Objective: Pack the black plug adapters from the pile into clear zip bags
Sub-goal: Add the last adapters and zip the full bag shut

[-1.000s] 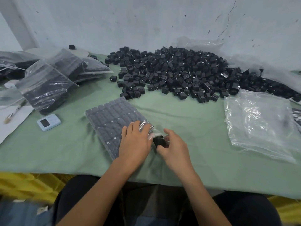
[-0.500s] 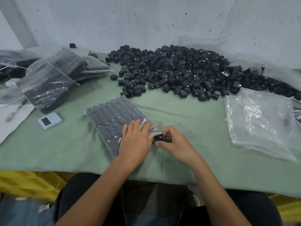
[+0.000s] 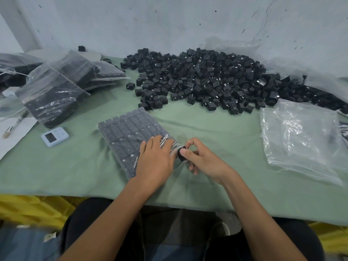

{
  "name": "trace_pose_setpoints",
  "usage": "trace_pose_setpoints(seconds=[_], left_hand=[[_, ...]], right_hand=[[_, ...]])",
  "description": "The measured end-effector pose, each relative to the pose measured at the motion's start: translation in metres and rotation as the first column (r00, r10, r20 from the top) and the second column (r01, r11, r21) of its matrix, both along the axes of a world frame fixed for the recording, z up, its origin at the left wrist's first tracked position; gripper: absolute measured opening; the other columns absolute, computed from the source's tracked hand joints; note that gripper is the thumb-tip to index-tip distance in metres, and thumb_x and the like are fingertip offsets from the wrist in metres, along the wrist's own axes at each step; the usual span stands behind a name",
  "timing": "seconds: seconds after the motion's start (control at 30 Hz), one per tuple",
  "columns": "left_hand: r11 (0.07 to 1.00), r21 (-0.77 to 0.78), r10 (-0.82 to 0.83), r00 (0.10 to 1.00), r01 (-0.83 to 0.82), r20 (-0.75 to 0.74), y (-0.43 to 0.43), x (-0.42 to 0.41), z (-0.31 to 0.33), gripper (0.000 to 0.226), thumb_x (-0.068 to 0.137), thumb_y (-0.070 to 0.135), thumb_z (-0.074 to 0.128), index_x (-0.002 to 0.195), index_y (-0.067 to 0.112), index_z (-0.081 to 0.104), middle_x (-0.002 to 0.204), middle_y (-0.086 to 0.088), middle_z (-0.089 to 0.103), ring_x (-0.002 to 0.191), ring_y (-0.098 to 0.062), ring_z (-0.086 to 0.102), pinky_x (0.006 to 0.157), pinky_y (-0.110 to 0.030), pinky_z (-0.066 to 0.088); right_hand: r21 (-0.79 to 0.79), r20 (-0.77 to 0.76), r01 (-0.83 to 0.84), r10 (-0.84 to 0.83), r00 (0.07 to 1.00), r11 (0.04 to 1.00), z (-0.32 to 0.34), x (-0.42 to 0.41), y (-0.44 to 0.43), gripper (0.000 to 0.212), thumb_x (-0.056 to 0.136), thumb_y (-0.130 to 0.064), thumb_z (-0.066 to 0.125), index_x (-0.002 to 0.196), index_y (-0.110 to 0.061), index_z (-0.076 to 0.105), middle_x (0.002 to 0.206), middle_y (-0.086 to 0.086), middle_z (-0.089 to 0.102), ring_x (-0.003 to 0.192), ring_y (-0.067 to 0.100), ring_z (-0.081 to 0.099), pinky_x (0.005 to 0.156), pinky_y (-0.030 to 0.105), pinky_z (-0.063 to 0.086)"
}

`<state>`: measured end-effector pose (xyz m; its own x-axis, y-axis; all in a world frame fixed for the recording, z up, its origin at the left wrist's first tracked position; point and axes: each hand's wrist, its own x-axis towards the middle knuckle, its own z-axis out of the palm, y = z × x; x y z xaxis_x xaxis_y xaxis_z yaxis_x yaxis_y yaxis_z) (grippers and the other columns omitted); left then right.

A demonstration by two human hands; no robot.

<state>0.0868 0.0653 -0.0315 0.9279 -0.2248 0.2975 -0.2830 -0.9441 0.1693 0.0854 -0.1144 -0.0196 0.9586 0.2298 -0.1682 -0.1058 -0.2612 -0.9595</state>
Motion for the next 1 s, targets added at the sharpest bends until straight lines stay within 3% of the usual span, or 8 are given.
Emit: trace_pose_setpoints(seconds=[0.17,0.27,0.37,0.53,0.6,0.7,0.83,1.0], left_hand=[[1.000,-0.010,-0.006,1.000,0.006,0.004,0.001,-0.001,0.001,0.039,0.104,0.045,0.035,0.136,0.027,0.049,0.134,-0.005,0.047,0.124,-0.025,0.045,0.109,-0.040,0.028],[1.000,-0.001,-0.004,1.000,0.004,0.005,0.000,-0.001,0.000,0.038,0.104,0.044,0.037,0.135,0.027,0.049,0.134,-0.004,0.047,0.124,-0.025,0.045,0.109,-0.041,0.028],[1.000,0.010,-0.004,1.000,0.004,-0.004,0.000,-0.001,-0.001,0.038,0.103,0.040,0.040,0.137,0.027,0.048,0.136,-0.006,0.046,0.126,-0.027,0.043,0.111,-0.042,0.027],[1.000,0.000,-0.004,1.000,0.004,-0.012,0.000,0.000,0.000,0.038,0.102,0.040,0.043,0.137,0.027,0.047,0.137,-0.006,0.045,0.126,-0.027,0.043,0.112,-0.043,0.026],[1.000,-0.001,-0.005,1.000,0.005,-0.016,0.000,0.000,0.000,0.038,0.101,0.039,0.044,0.137,0.028,0.046,0.137,-0.005,0.044,0.127,-0.026,0.042,0.112,-0.043,0.026],[1.000,0.001,-0.001,1.000,0.001,-0.015,0.000,0.000,0.000,0.039,0.099,0.037,0.046,0.137,0.028,0.046,0.137,-0.006,0.044,0.127,-0.027,0.041,0.112,-0.043,0.026],[1.000,0.006,-0.008,1.000,0.008,-0.017,0.000,0.000,-0.001,0.041,0.099,0.035,0.044,0.140,0.028,0.043,0.141,-0.007,0.042,0.131,-0.026,0.039,0.114,-0.044,0.024],[1.000,0.006,-0.013,1.000,0.013,-0.020,0.001,0.000,0.000,0.042,0.099,0.033,0.042,0.140,0.027,0.043,0.143,-0.007,0.041,0.132,-0.026,0.038,0.115,-0.043,0.022]], right_hand=[[-0.045,0.059,0.048,-0.045,0.997,0.998,-0.002,-0.003,0.003,0.014,0.100,-0.033,0.057,0.099,-0.021,0.049,0.065,0.006,0.058,0.054,0.017,0.054,0.050,0.028,0.048],[0.135,-0.026,0.035,-0.032,0.999,0.990,-0.005,-0.009,-0.004,0.013,0.098,-0.017,0.061,0.109,-0.014,0.054,0.083,0.013,0.065,0.070,0.017,0.063,0.070,0.028,0.057],[0.245,-0.114,0.042,-0.015,0.993,0.969,-0.006,-0.014,-0.009,0.030,0.093,-0.001,0.064,0.121,-0.011,0.057,0.107,0.018,0.070,0.088,0.020,0.067,0.086,0.032,0.056],[0.330,-0.164,0.133,-0.082,0.983,0.934,-0.004,-0.018,-0.005,0.018,0.098,-0.007,0.060,0.115,-0.012,0.060,0.094,0.016,0.068,0.070,0.019,0.067,0.069,0.027,0.059],[0.122,0.009,0.184,-0.187,0.982,0.975,-0.005,-0.019,-0.003,0.016,0.096,-0.013,0.063,0.112,-0.019,0.061,0.101,0.009,0.067,0.068,0.013,0.065,0.066,0.024,0.057],[-0.291,0.368,0.327,-0.210,0.906,0.899,-0.006,-0.026,-0.001,0.019,0.090,-0.026,0.069,0.102,-0.034,0.057,0.093,-0.011,0.064,0.066,0.005,0.061,0.066,0.020,0.050],[-0.405,0.398,0.335,-0.166,0.902,0.851,-0.008,-0.041,0.014,0.023,0.083,-0.041,0.074,0.099,-0.032,0.060,0.090,-0.015,0.066,0.068,0.001,0.063,0.072,0.022,0.049],[-0.490,0.424,0.363,-0.147,0.894,0.793,-0.007,-0.046,0.021,0.018,0.086,-0.031,0.067,0.103,-0.030,0.060,0.097,-0.012,0.068,0.080,0.012,0.064,0.077,0.029,0.048]])
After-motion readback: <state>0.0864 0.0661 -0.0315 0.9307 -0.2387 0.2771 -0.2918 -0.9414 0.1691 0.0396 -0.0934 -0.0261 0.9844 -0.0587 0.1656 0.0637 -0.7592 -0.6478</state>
